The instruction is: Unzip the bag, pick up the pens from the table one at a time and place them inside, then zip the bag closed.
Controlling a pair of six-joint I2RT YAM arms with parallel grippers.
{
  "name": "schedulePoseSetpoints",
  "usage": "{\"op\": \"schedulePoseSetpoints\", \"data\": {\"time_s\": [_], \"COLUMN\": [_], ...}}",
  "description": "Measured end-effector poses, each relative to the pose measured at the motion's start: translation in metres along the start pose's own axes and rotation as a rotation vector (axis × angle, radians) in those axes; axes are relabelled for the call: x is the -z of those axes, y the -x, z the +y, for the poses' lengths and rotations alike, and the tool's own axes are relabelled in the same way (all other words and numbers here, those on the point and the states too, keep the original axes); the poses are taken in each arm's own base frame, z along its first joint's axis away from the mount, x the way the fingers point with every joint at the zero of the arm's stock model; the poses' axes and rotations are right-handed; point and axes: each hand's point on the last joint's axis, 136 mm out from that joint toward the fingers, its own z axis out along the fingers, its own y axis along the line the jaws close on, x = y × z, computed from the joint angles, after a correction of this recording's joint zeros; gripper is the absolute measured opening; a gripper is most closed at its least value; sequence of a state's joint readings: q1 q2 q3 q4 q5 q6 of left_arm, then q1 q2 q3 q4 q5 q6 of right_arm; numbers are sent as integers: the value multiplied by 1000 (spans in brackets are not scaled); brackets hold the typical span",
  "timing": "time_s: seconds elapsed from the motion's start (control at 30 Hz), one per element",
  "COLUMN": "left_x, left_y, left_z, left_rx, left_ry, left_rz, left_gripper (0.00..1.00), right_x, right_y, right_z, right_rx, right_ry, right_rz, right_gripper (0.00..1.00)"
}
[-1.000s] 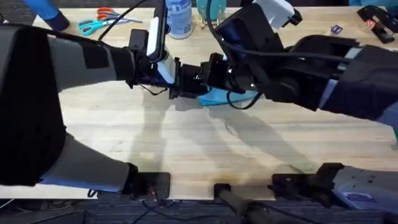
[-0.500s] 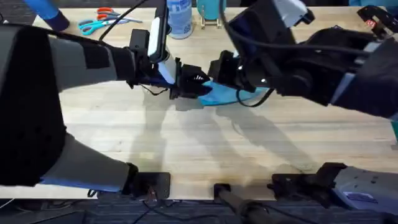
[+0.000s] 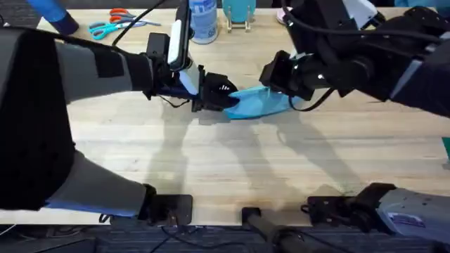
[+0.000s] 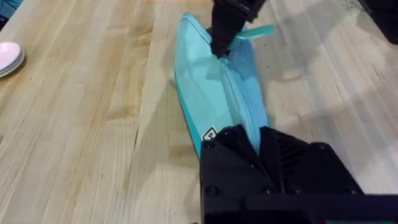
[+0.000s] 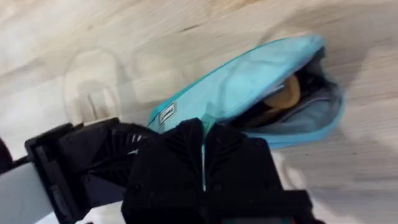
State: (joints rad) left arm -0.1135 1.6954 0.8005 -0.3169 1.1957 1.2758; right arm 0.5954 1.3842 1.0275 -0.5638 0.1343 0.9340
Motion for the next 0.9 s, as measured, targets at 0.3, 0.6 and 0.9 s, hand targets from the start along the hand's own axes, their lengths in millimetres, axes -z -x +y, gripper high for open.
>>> {"op": "schedulePoseSetpoints", "data": {"time_s": [0.3,0.6,0.9], "left_x": [0,0,0], "left_y": [0,0,0], "left_z": [1,1,1], "left_rx": [-4,-7,-3], "left_ry": [2,3,3], "left_rz": [3,2,3], "left_gripper": [44,44,44], "right_x": [0,-1,0], "right_y": [13,21,50], "right_z": [-15,-23,-55], "right_rx": [-52,-93,-184], "right_ry": [-21,-20,-83], "right_rz": [-4,5,-54], "right_gripper": [29,29,29]}}
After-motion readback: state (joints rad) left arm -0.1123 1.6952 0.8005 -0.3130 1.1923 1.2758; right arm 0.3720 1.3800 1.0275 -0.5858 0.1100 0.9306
